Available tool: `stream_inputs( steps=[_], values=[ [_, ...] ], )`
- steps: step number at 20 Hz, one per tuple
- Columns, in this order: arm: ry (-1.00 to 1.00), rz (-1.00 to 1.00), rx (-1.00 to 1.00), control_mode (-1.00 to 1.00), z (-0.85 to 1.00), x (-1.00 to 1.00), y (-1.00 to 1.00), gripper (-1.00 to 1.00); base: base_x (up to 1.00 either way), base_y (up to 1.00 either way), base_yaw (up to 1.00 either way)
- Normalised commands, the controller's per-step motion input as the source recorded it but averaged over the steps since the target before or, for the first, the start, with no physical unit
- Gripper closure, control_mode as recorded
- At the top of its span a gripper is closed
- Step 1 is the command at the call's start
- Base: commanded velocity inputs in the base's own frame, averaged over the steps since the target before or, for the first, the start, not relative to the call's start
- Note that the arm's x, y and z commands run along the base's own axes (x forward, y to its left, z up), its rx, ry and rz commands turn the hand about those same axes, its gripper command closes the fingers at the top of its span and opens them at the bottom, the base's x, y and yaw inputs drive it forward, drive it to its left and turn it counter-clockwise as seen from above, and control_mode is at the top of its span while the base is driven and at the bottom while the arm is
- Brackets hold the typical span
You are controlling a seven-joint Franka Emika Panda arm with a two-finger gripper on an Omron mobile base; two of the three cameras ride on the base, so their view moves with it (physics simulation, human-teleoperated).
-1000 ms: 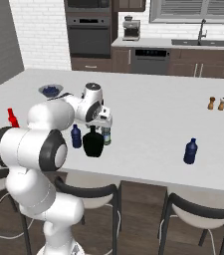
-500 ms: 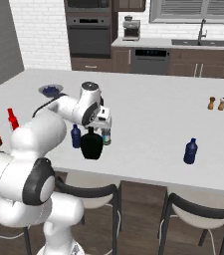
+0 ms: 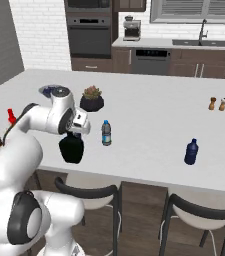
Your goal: Move the plastic bottles in the middle to the plastics group, and the glass bottles in the middle to the glass group.
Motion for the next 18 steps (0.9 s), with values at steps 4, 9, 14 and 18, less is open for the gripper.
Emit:
stream_inputs(
  steps=[4, 9, 14, 18],
  values=[
    [-0.01, -0.06, 0.0, -1.0, 0.0, -0.26, 1.0, 1.0, 0.0, 0.0, 0.0],
    [0.0, -0.02, 0.0, -1.0, 0.04, -0.03, 1.0, 1.0, 0.0, 0.0, 0.0],
    [-0.01, 0.0, 0.0, -1.0, 0.23, 0.23, 0.99, 1.0, 0.0, 0.0, 0.0],
    [-0.01, 0.0, 0.0, -1.0, 0.14, 0.12, 0.96, 1.0, 0.0, 0.0, 0.0]
  ],
)
